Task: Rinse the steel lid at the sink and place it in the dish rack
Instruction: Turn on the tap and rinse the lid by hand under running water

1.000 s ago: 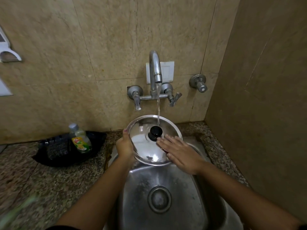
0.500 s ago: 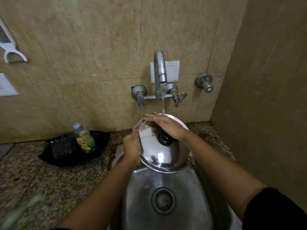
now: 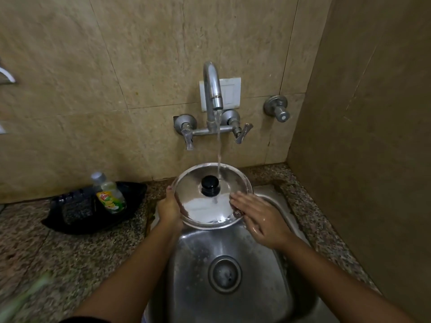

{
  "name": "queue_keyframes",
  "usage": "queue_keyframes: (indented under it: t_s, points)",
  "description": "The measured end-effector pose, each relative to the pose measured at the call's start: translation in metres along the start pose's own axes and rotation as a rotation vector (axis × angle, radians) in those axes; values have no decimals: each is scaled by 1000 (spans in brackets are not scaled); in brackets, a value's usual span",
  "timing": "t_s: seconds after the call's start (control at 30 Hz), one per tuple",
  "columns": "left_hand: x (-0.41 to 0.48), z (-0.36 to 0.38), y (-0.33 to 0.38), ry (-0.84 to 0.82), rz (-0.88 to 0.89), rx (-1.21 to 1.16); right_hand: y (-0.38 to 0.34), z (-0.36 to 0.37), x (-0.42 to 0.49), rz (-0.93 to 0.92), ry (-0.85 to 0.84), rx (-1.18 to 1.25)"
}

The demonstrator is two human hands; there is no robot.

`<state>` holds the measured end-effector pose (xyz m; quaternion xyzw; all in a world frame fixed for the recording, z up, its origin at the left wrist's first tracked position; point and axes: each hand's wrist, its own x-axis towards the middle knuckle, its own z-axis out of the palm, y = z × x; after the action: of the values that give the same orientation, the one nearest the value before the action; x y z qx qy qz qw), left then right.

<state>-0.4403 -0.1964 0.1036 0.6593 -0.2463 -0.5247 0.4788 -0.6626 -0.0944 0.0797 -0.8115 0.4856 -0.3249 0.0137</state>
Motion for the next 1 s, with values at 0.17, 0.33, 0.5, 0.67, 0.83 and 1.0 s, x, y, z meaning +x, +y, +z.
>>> queue_keyframes:
  t_s: [0.17,0.33,0.5,0.67,0.83,1.0]
  points:
    - [-7,-2,-3,-171,-211,-77,-7,-2,10,-305,30,-126]
    - [-17,-18,-4,-346,-326,-89,-29,-17,44,-188,183,-57]
    - [-7,-30,-46,-206,-171,54,-20,-15,57,418,188,368]
    - [-16,-35,-73,-384,-278,-114,0,13,49,906,301,773]
    - [-28,-32,-75,-359,-126,-92,13,31,35,1285,301,880]
    - [-41,-18,-63,-230,41,-102,5,45,38,1005,14,-34]
